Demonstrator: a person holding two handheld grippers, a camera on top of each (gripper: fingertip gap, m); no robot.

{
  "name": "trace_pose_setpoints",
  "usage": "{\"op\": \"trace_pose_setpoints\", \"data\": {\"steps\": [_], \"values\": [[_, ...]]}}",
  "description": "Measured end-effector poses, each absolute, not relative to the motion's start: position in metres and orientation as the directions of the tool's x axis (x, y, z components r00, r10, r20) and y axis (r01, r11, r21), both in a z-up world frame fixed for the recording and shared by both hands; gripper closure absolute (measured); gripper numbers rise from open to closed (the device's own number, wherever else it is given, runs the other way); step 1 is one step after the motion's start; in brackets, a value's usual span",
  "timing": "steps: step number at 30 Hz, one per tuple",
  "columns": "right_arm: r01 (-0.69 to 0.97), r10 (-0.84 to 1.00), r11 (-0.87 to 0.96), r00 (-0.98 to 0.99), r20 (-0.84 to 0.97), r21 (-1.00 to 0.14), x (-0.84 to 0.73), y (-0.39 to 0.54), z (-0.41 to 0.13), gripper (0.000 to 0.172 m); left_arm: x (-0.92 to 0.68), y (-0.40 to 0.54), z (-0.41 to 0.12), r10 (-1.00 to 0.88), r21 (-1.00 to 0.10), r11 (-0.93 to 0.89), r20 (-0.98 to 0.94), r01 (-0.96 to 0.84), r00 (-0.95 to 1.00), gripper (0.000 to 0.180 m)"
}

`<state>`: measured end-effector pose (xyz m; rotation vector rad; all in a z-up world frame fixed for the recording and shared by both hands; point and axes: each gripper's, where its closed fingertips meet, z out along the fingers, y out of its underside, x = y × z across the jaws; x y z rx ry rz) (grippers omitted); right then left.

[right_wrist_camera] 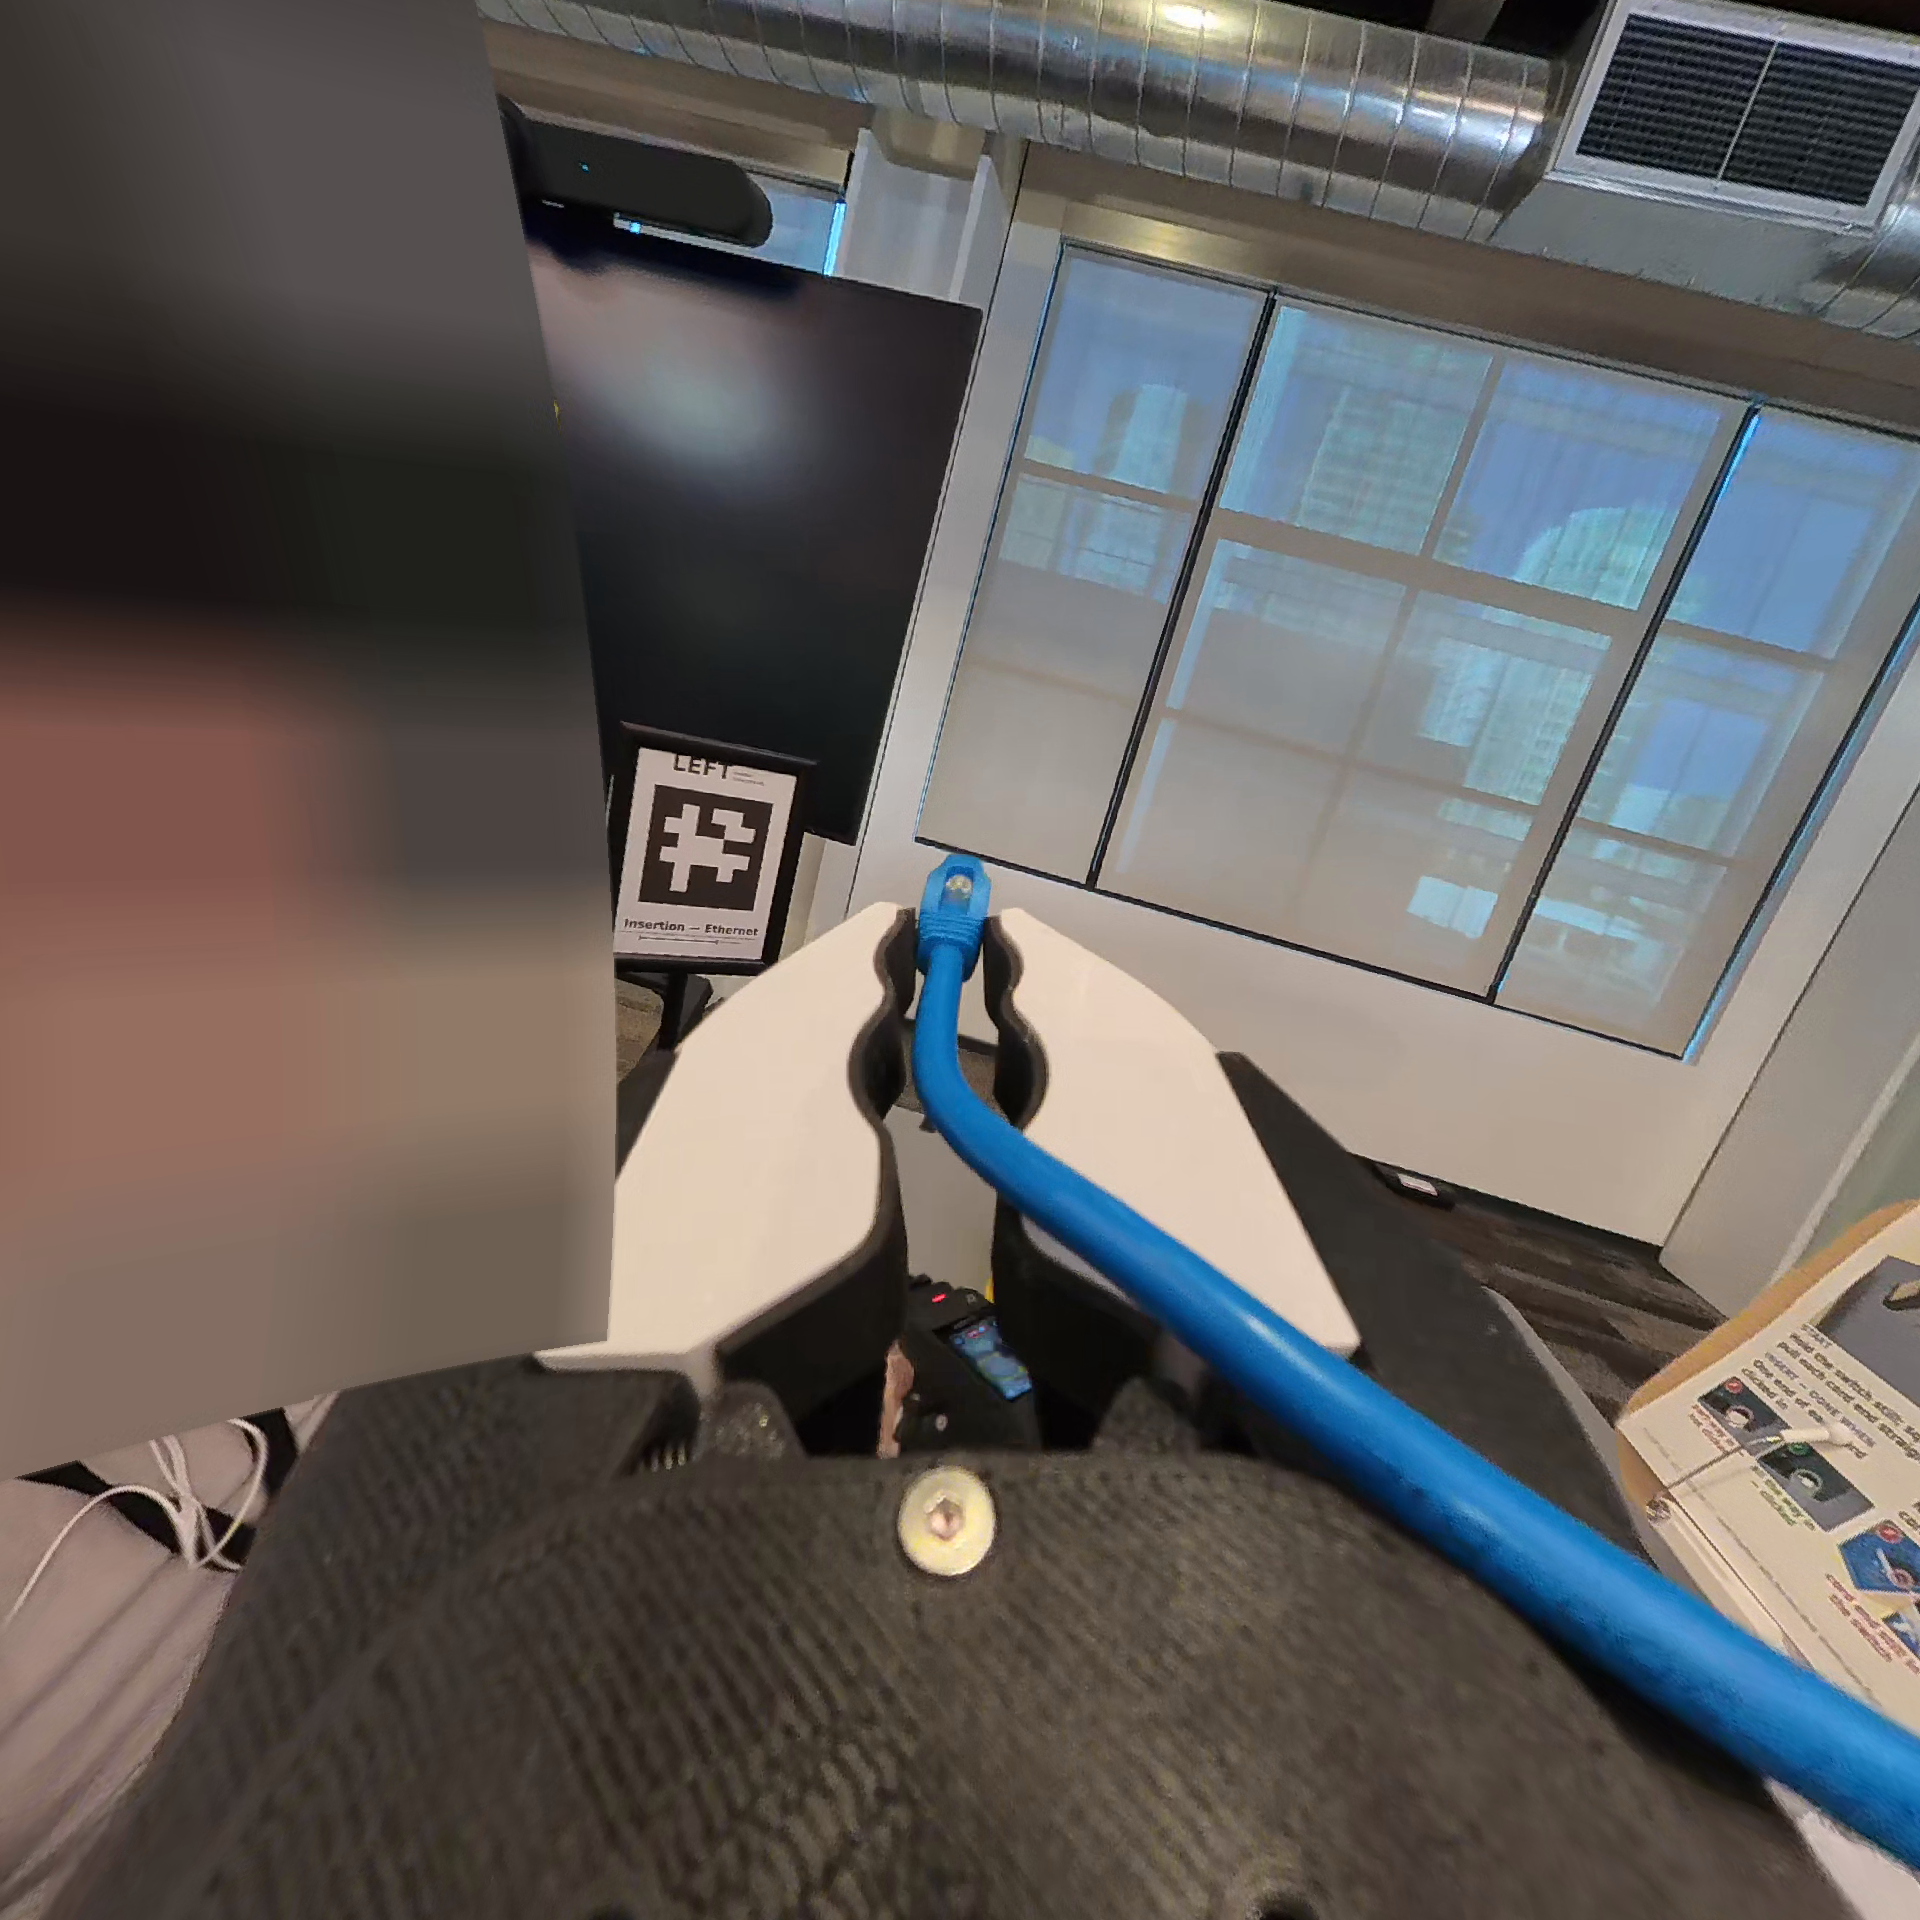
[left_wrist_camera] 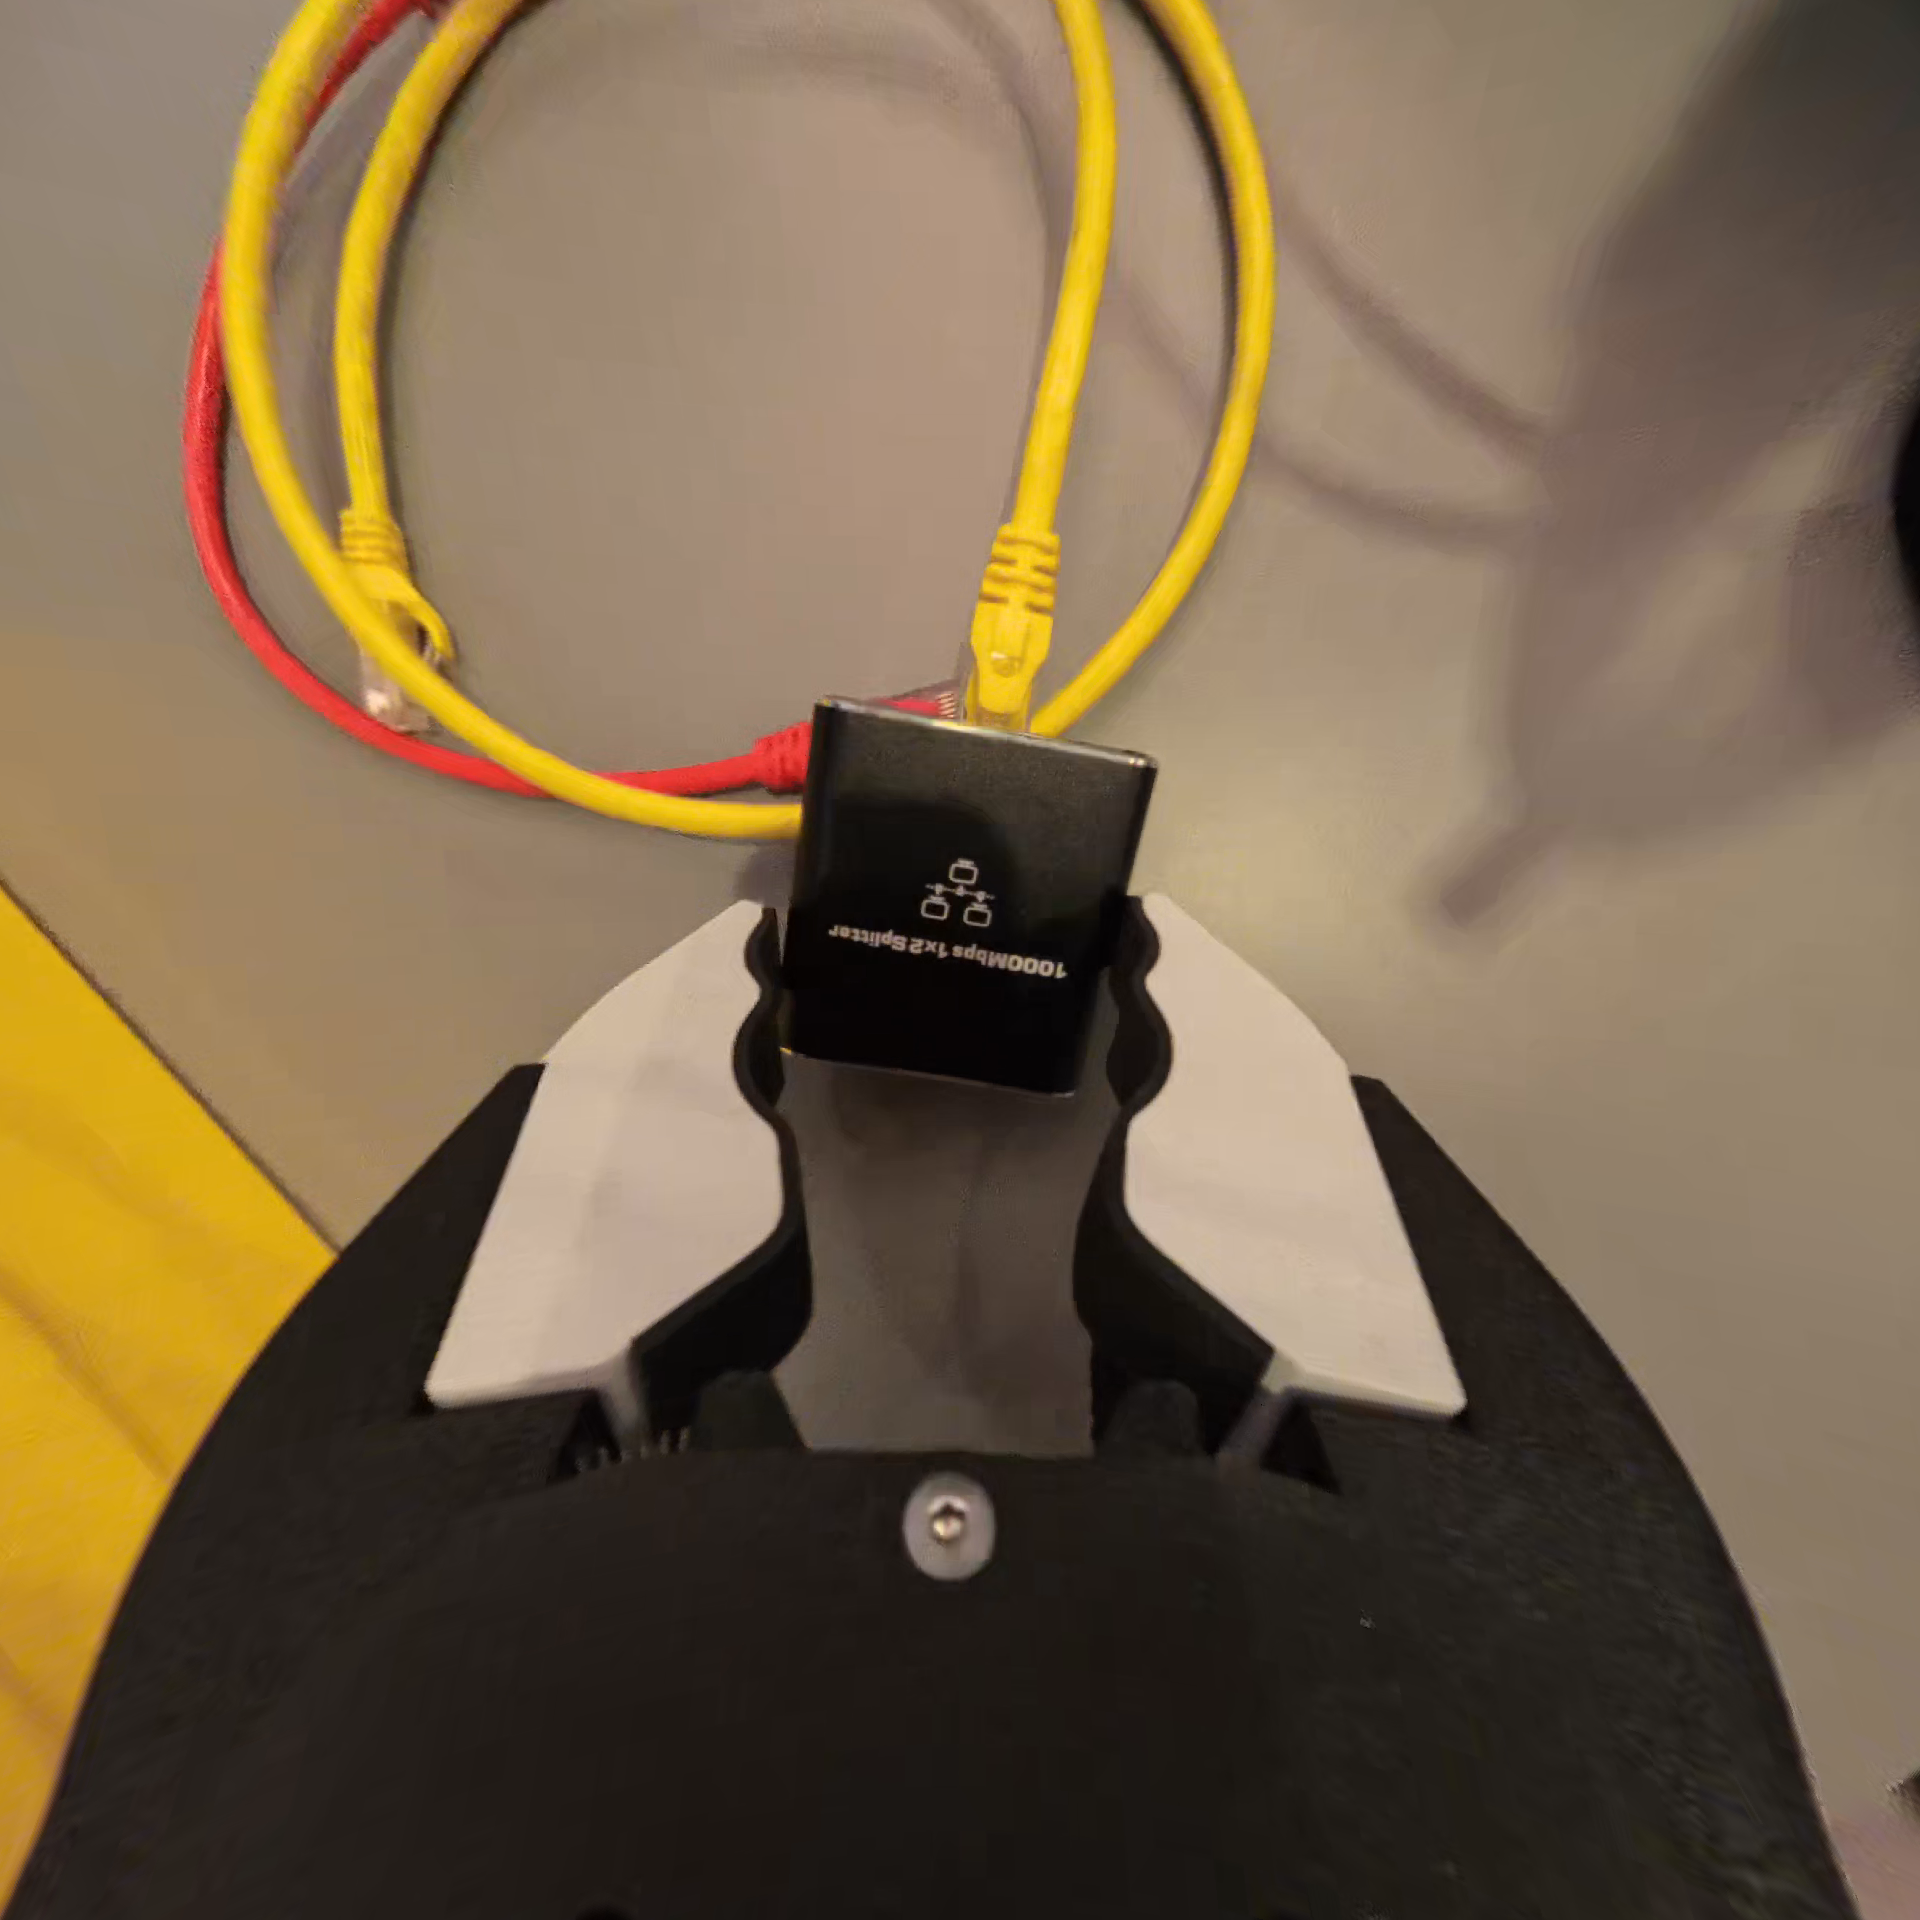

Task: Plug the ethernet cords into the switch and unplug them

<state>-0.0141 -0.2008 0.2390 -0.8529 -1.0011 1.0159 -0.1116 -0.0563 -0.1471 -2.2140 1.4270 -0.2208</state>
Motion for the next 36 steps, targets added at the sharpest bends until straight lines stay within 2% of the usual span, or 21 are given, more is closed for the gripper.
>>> {"op": "trace_pose_setpoints", "data": {"steps": [1, 4, 5, 7, 9, 12, 15, 16, 17, 19, 22, 24, 28, 31, 36], "values": [[-0.268, 0.944, 0.307, 0.21, 0.256, -0.913, -0.012, -0.2, 0.239, 0.159, -0.108, -0.052, -0.147, -0.85, -0.522, -0.414, -0.072, -0.746, 0.522, 0.12], [-0.256, 0.939, 0.308, 0.235, 0.25, -0.916, -0.009, -0.195, 0.237, 0.159, -0.084, -0.058, -0.143, -0.8, -0.588, -0.539, 0.134, -0.603, 0.585, 0.123], [-0.26, 0.941, 0.303, 0.232, 0.245, -0.917, -0.009, -0.195, 0.237, 0.159, -0.072, -0.069, -0.137, -0.817, -0.601, -0.543, 0.218, -0.587, 0.534, 0.126], [-0.265, 0.946, 0.29, 0.226, 0.233, -0.92, -0.008, -0.192, 0.236, 0.159, -0.056, -0.095, -0.123, -0.856, -0.606, -0.516, 0.35, -0.605, 0.38, 0.148], [-0.257, 0.945, 0.284, 0.239, 0.224, -0.924, -0.007, -0.188, 0.234, 0.159, -0.054, -0.106, -0.108, -0.888, -0.63, -0.453, 0.382, -0.631, 0.257, 0.143], [-0.255, 0.942, 0.296, 0.239, 0.237, -0.921, -0.006, -0.188, 0.234, 0.159, -0.06, -0.103, -0.095, -0.978, -0.676, -0.193, 0.193, -0.712, 0.081, 0.121], [-0.253, 0.936, 0.309, 0.25, 0.247, -0.917, -0.004, -0.189, 0.235, 0.159, -0.061, -0.081, -0.1, -0.975, -0.582, 0.184, -0.213, -0.792, -0.07, 0.1], [-0.249, 0.934, 0.315, 0.253, 0.252, -0.916, -0.003, -0.19, 0.234, 0.159, -0.056, -0.079, -0.101, -0.943, -0.554, 0.289, -0.304, -0.781, -0.133, 0.099], [-0.242, 0.932, 0.319, 0.256, 0.257, -0.916, -0.002, -0.191, 0.234, 0.159, -0.05, -0.082, -0.105, -0.914, -0.527, 0.371, -0.351, -0.765, -0.202, 0.112], [-0.225, 0.927, 0.325, 0.271, 0.261, -0.919, 0.0, -0.193, 0.233, 0.159, -0.037, -0.093, -0.114, -0.89, -0.522, 0.445, -0.346, -0.727, -0.296, 0.112], [-0.218, 0.917, 0.341, 0.29, 0.273, -0.914, 0.004, -0.198, 0.233, 0.159, -0.023, -0.093, -0.135, -0.929, -0.512, 0.369, -0.224, -0.775, -0.294, 0.097], [-0.224, 0.913, 0.351, 0.297, 0.279, -0.909, 0.008, -0.201, 0.235, 0.159, -0.015, -0.098, -0.145, -0.937, -0.519, 0.346, -0.155, -0.782, -0.312, 0.101], [-0.236, 0.912, 0.355, 0.299, 0.28, -0.905, 0.013, -0.202, 0.235, 0.159, -0.003, -0.095, -0.15, -0.894, -0.491, 0.446, -0.268, -0.748, -0.358, 0.113], [-0.24, 0.917, 0.341, 0.297, 0.266, -0.909, 0.014, -0.198, 0.235, 0.159, -0.001, -0.096, -0.151, -0.915, -0.501, 0.404, -0.226, -0.765, -0.336, 0.117], [-0.224, 0.921, 0.332, 0.287, 0.264, -0.916, 0.006, -0.195, 0.233, 0.159, -0.006, -0.066, -0.148, -0.978, -0.531, 0.138, -0.204, -0.836, -0.032, 0.117]]}}
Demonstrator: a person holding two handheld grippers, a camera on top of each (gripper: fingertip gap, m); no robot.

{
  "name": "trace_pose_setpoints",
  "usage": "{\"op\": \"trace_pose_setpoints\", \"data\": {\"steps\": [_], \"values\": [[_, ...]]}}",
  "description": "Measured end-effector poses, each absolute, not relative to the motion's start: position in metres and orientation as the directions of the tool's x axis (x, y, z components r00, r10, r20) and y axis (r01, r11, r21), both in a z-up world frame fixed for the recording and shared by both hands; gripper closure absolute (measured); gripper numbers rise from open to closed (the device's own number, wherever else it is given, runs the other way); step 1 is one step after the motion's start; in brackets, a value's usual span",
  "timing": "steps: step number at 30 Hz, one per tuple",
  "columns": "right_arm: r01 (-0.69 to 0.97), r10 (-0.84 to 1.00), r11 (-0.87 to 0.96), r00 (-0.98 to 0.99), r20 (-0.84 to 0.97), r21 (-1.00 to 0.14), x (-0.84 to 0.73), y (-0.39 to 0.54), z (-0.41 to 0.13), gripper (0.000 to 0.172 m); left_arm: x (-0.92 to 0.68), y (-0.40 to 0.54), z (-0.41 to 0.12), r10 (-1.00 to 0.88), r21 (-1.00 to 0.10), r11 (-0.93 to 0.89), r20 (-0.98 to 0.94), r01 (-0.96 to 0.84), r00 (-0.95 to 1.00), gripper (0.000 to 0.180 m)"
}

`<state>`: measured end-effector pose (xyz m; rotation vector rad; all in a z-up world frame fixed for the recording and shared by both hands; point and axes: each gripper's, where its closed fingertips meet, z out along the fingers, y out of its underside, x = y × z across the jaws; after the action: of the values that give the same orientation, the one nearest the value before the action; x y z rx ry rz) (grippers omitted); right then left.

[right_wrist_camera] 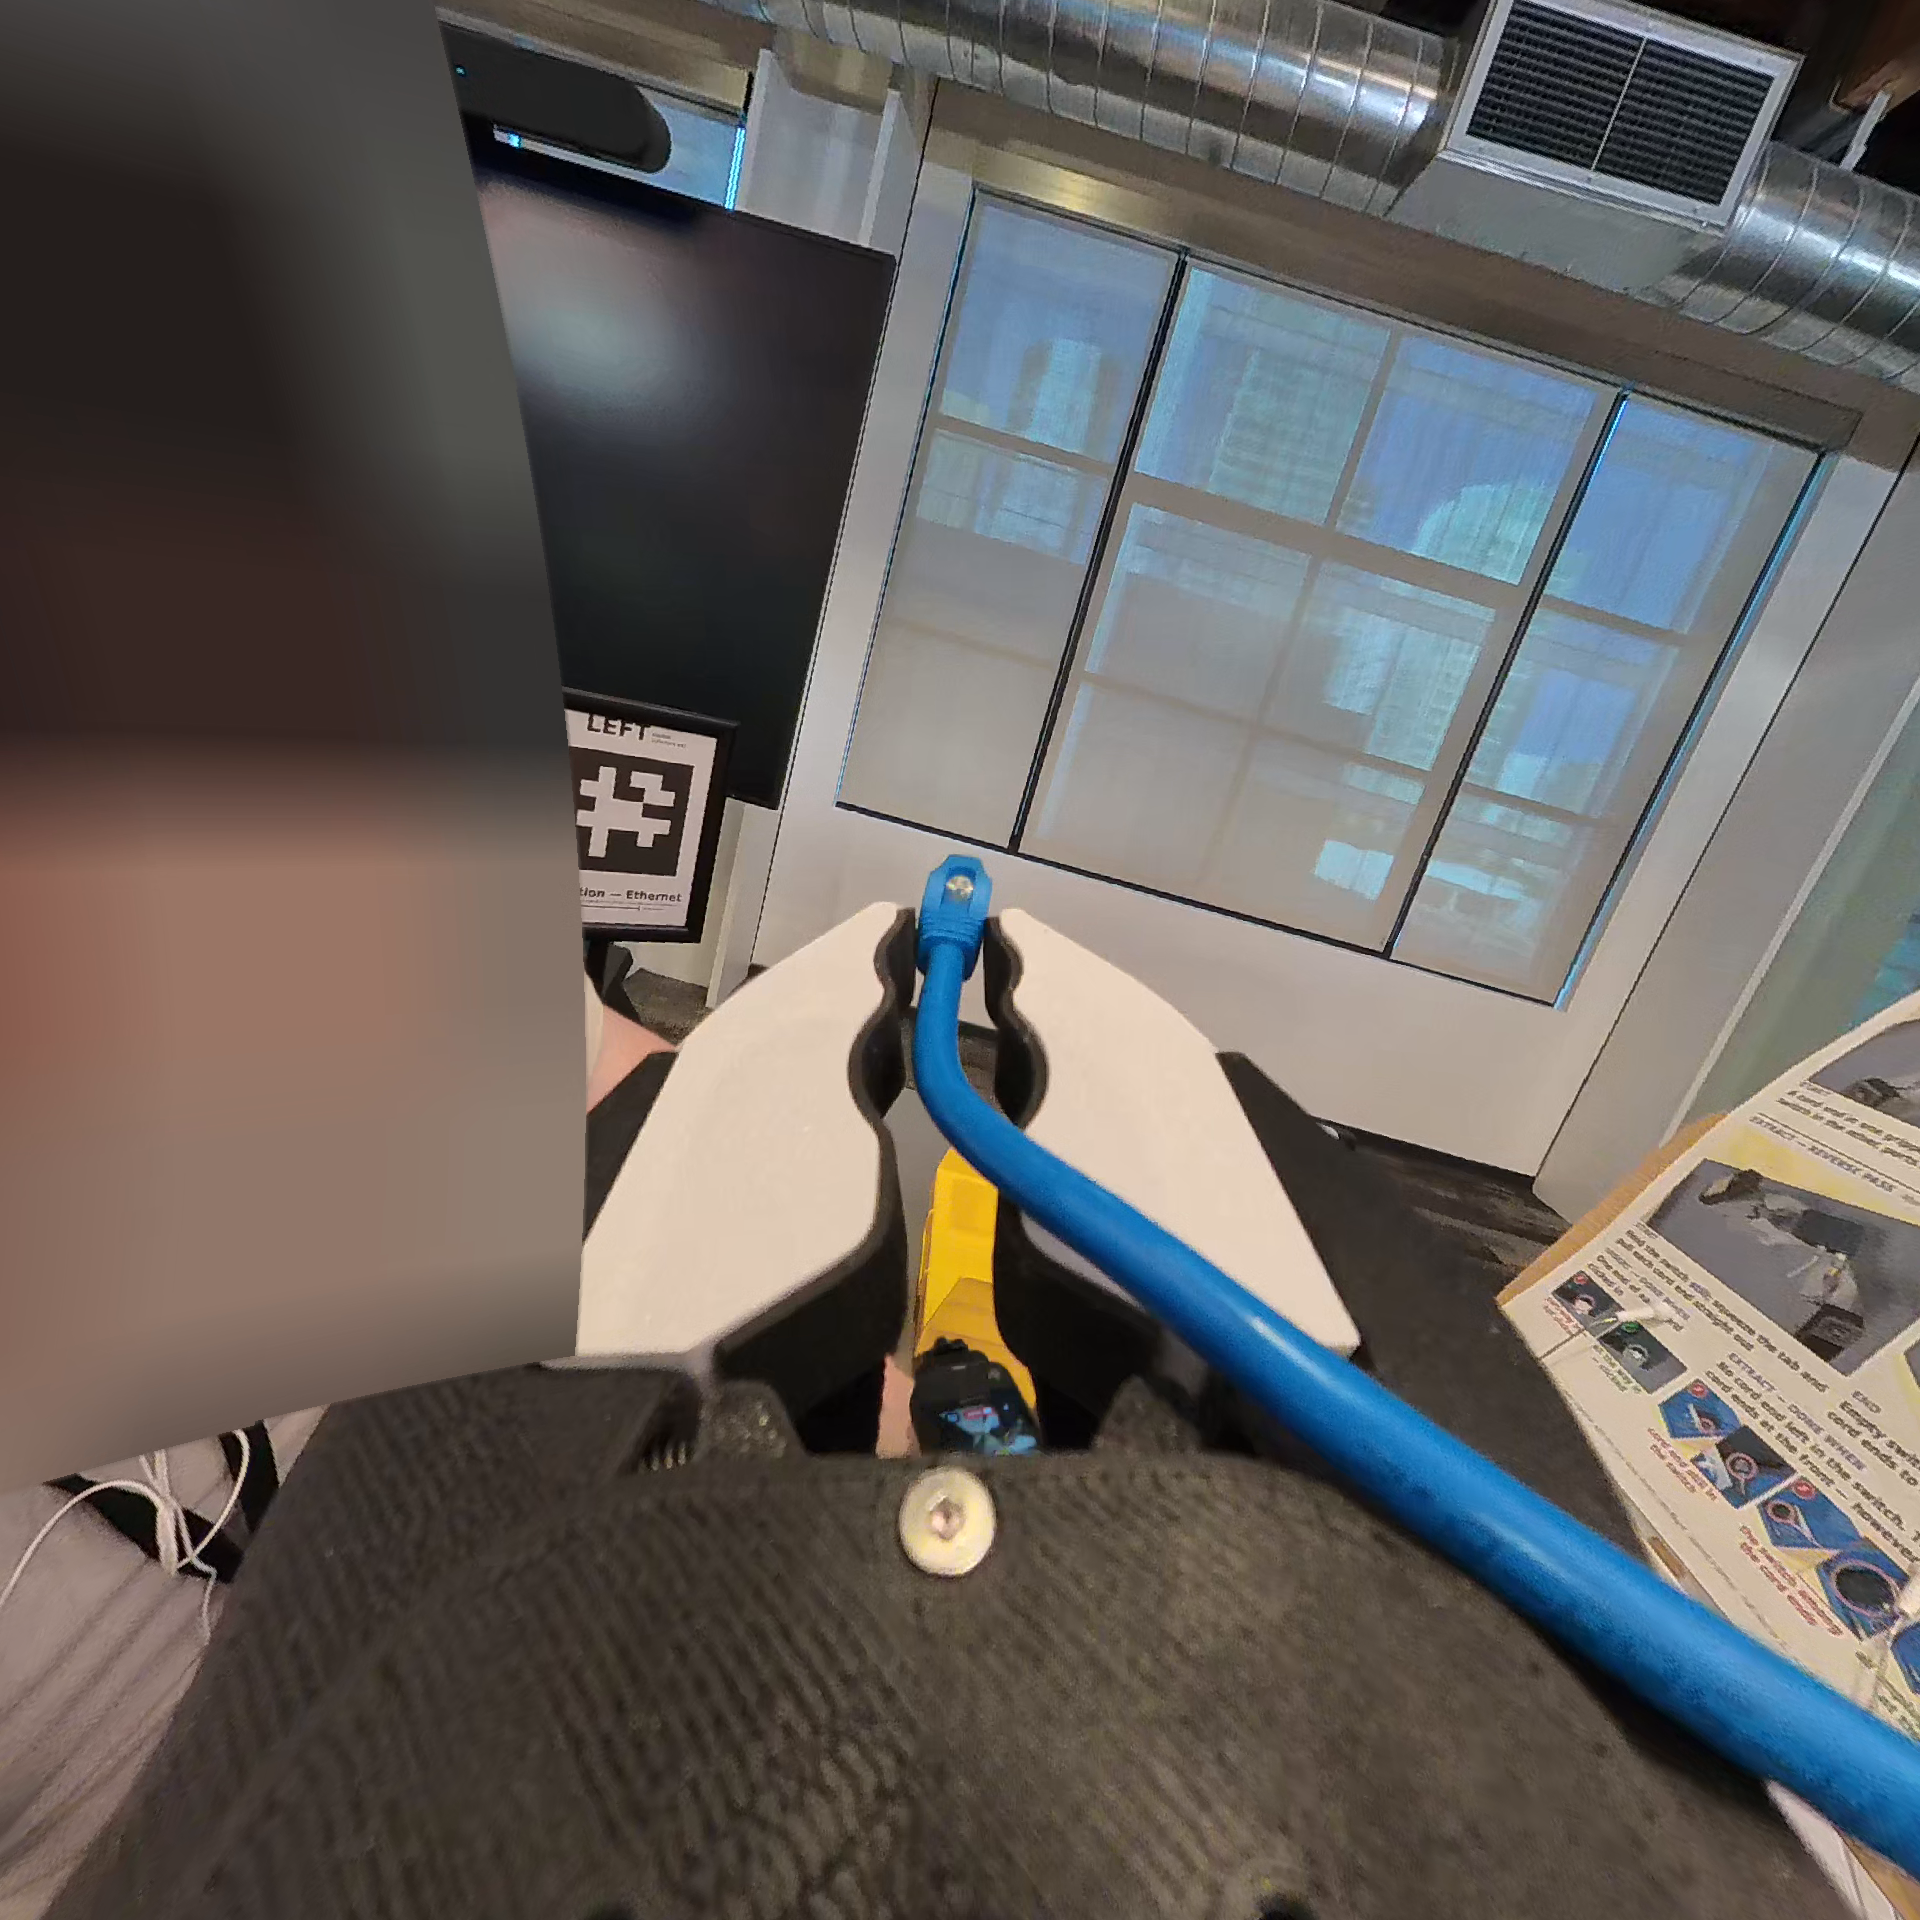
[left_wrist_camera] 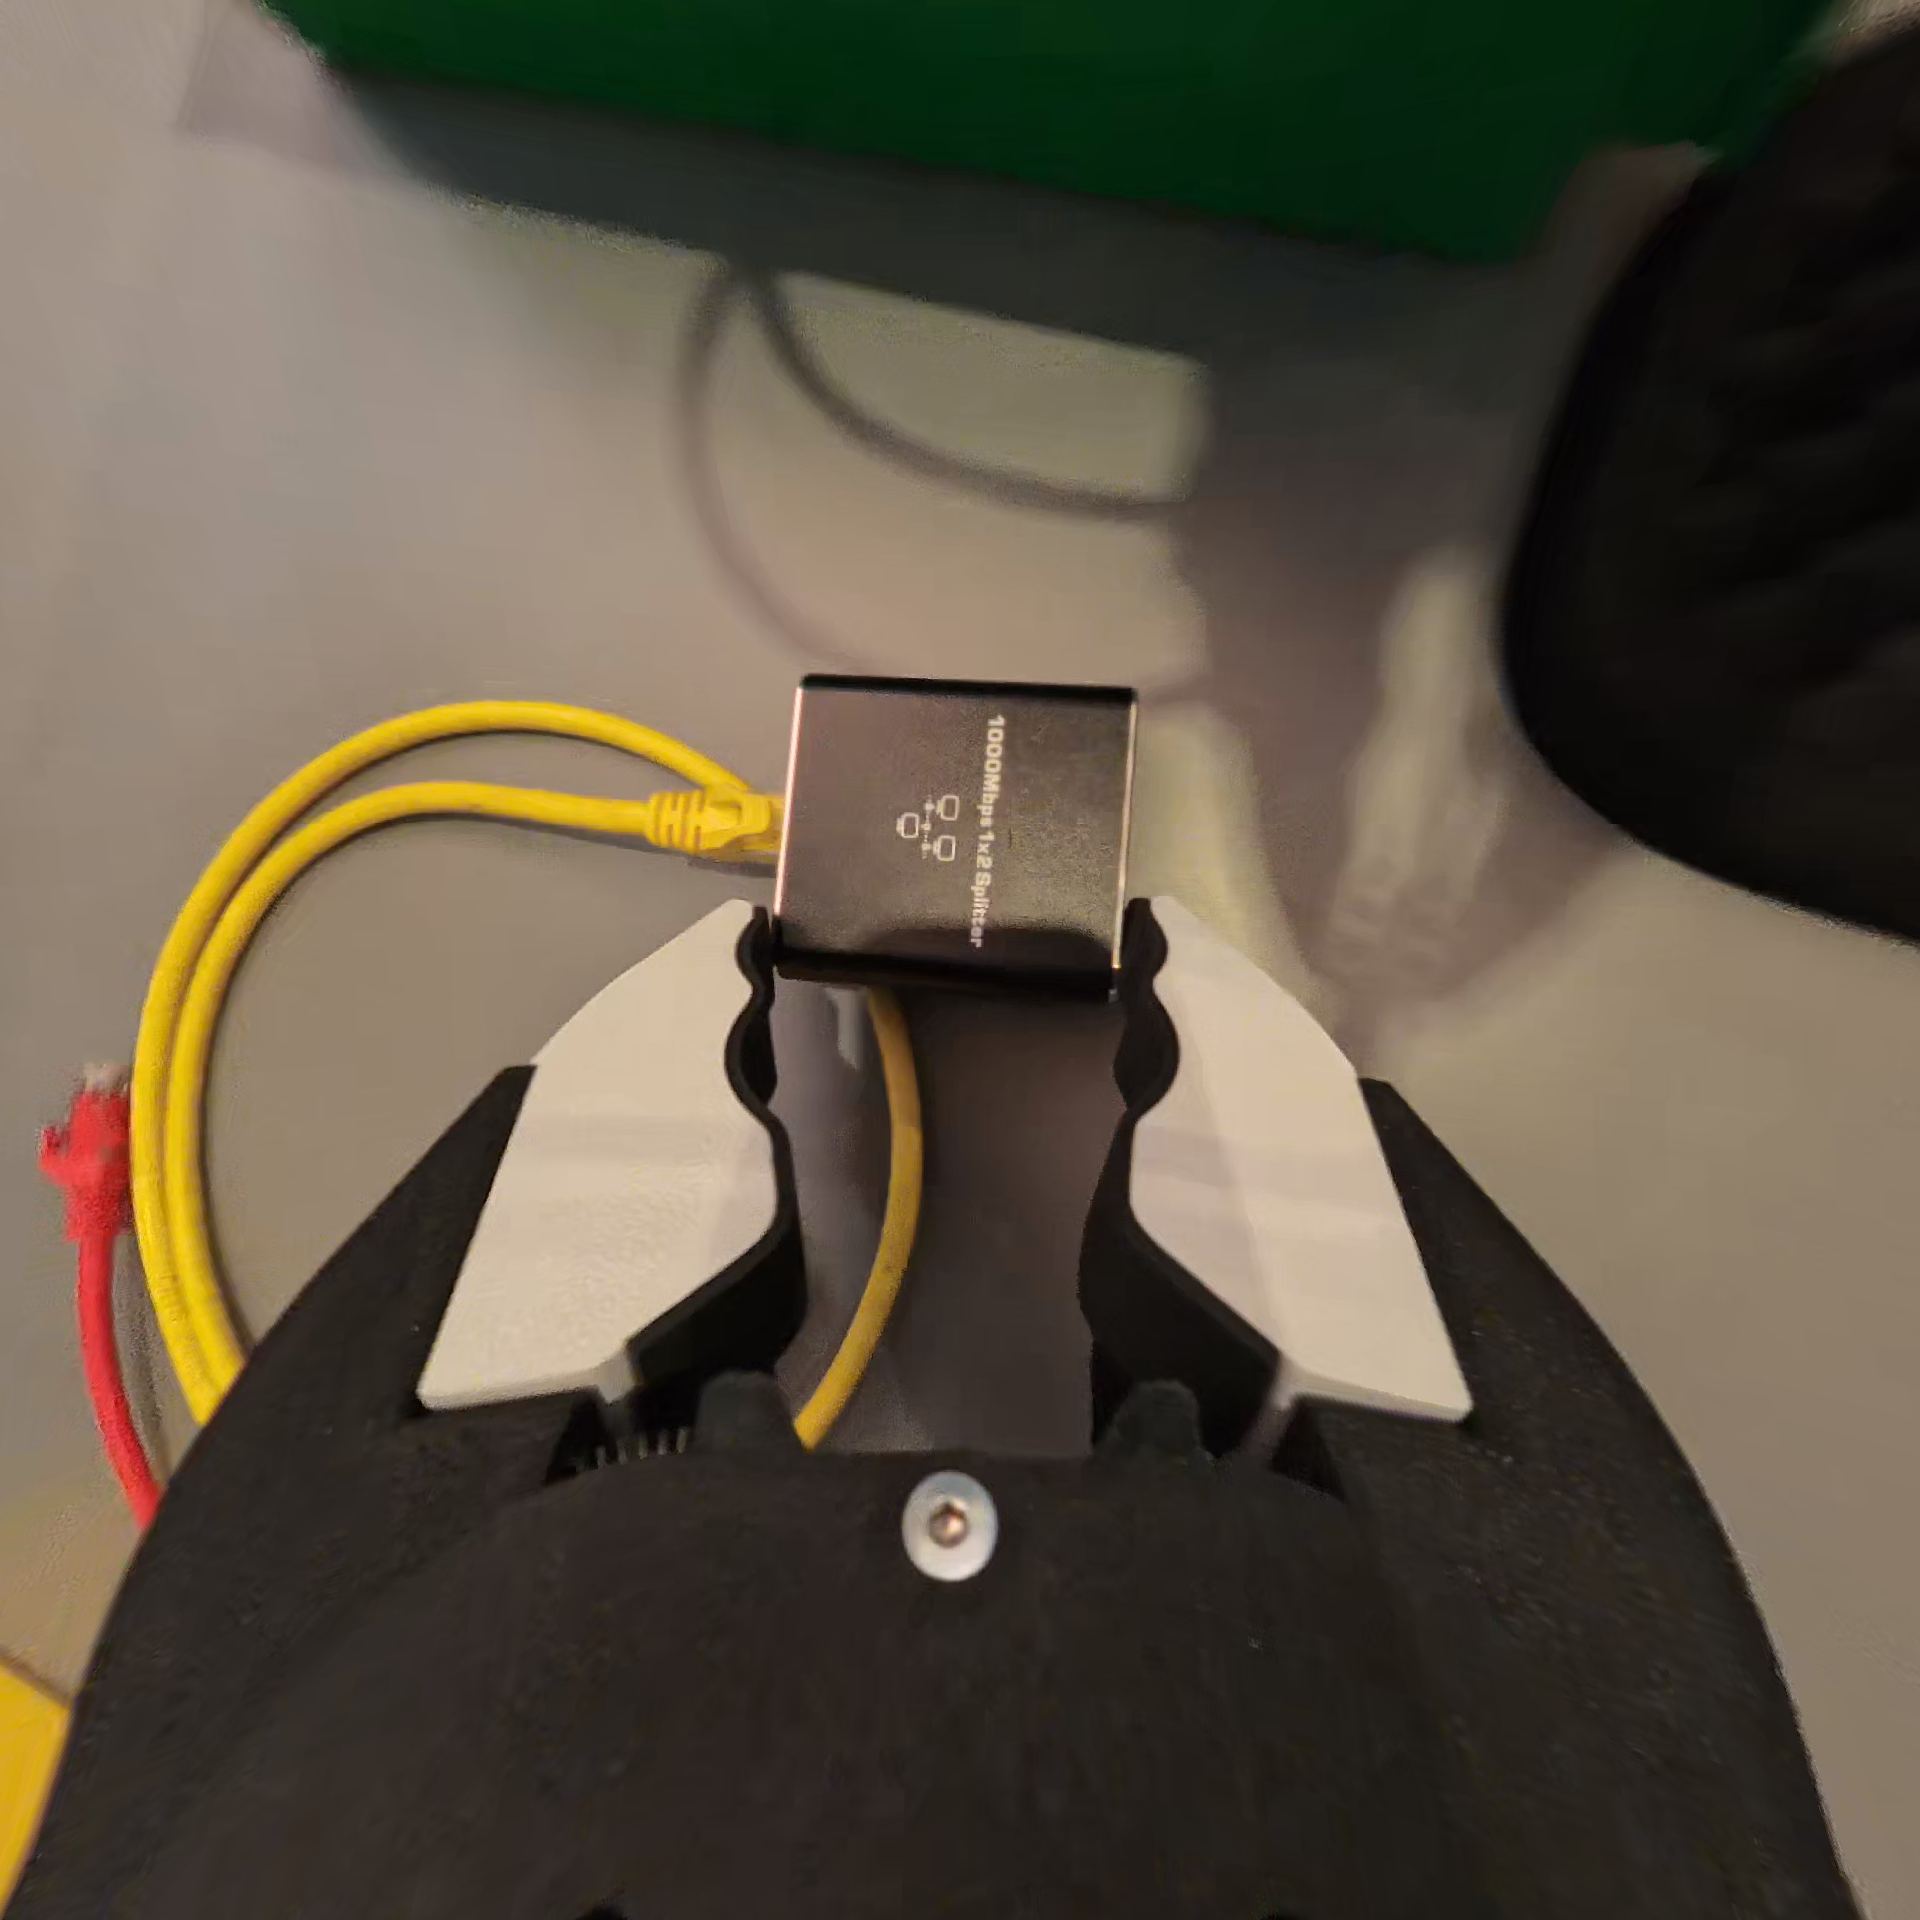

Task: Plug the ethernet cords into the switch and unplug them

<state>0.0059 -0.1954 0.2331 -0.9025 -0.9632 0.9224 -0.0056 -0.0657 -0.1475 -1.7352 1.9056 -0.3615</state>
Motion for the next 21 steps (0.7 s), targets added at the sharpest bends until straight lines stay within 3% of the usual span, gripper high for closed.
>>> {"op": "trace_pose_setpoints", "data": {"steps": [4, 9, 13, 17, 21], "values": [[-0.21, 0.922, 0.334, 0.278, 0.271, -0.919, 0.0, -0.197, 0.232, 0.159, -0.013, -0.042, -0.137, -0.966, -0.627, -0.069, -0.152, -0.776, 0.209, 0.117], [-0.211, 0.92, 0.332, 0.286, 0.266, -0.92, 0.003, -0.196, 0.232, 0.159, -0.018, -0.056, -0.126, -0.994, -0.662, -0.087, 0.008, -0.744, 0.108, 0.117], [-0.214, 0.916, 0.336, 0.301, 0.266, -0.917, 0.008, -0.196, 0.232, 0.159, -0.027, -0.058, -0.098, -0.989, -0.643, 0.14, -0.126, -0.753, -0.076, 0.109], [-0.207, 0.911, 0.334, 0.321, 0.259, -0.919, 0.011, -0.192, 0.231, 0.159, -0.031, -0.053, -0.101, -0.876, -0.47, 0.478, -0.317, -0.742, -0.364, 0.097], [-0.195, 0.907, 0.322, 0.345, 0.243, -0.926, 0.014, -0.186, 0.229, 0.159, -0.026, -0.038, -0.124, -0.787, -0.3, 0.615, -0.3, -0.729, -0.539, 0.09]]}}
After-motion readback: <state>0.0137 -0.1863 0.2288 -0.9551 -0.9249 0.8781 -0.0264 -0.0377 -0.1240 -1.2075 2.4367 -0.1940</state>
